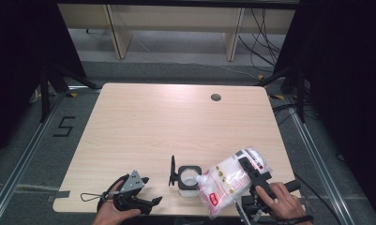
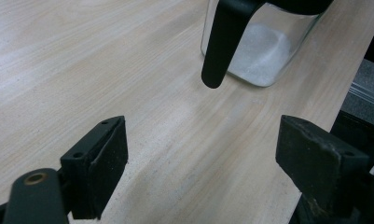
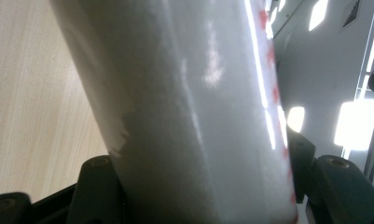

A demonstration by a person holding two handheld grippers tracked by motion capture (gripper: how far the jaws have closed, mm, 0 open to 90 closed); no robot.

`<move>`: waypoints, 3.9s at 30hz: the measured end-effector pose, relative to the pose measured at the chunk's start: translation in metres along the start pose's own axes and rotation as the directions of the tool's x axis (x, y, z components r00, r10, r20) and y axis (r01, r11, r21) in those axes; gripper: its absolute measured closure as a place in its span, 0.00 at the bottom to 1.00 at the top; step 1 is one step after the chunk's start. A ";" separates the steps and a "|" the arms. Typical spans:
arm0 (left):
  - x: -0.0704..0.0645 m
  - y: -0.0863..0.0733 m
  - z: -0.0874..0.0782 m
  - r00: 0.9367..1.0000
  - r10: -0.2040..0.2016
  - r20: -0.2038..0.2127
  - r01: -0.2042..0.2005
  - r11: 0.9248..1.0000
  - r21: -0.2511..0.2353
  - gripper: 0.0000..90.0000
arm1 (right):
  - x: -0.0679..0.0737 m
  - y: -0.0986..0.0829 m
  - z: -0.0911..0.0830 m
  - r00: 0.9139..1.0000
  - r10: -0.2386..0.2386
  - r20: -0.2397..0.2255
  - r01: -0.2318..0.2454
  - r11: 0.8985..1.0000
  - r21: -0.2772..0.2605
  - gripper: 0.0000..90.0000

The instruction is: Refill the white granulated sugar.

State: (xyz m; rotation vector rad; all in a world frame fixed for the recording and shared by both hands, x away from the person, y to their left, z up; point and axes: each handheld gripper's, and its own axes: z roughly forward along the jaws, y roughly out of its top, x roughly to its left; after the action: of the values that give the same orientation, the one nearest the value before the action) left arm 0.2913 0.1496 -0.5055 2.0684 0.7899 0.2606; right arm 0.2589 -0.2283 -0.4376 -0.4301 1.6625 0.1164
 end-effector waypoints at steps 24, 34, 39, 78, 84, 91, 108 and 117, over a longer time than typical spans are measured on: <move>0.000 0.000 0.000 1.000 0.002 -0.005 -0.002 1.000 0.000 0.18 | -0.001 0.000 -0.001 1.000 -0.003 -0.025 0.004 1.000 0.017 0.48; 0.000 -0.001 0.001 1.000 -0.006 -0.002 0.006 1.000 -0.005 0.18 | -0.001 0.000 0.000 1.000 0.020 -0.006 -0.020 1.000 -0.004 0.48; 0.000 0.000 0.000 1.000 0.006 -0.009 -0.006 1.000 0.000 0.18 | 0.001 0.001 0.000 1.000 0.028 -0.013 -0.028 1.000 0.002 0.47; 0.000 0.000 -0.001 1.000 -0.003 -0.004 0.003 1.000 -0.001 0.18 | -0.001 0.001 -0.002 0.999 0.023 -0.025 -0.023 1.000 0.011 0.47; 0.001 0.000 0.000 1.000 0.005 0.000 -0.005 1.000 -0.009 0.18 | -0.001 0.001 -0.002 0.999 0.021 -0.048 -0.020 1.000 0.016 0.47; 0.001 0.000 -0.001 1.000 -0.007 -0.005 0.007 1.000 0.006 0.18 | 0.000 0.001 -0.001 0.999 0.018 -0.038 -0.018 1.000 0.006 0.48; 0.001 0.000 -0.001 1.000 0.003 -0.002 -0.003 1.000 -0.001 0.18 | -0.002 0.002 -0.002 1.000 0.002 -0.018 -0.002 1.000 0.002 0.47; 0.001 0.000 -0.001 1.000 -0.009 -0.005 0.009 1.000 0.006 0.18 | -0.001 0.001 -0.001 1.000 0.015 -0.020 -0.015 1.000 -0.007 0.47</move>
State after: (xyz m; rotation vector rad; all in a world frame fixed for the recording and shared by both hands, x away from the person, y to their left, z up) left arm 0.2913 0.1509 -0.5050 2.0704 0.8037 0.2587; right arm 0.2571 -0.2271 -0.4362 -0.4253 1.6854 0.1301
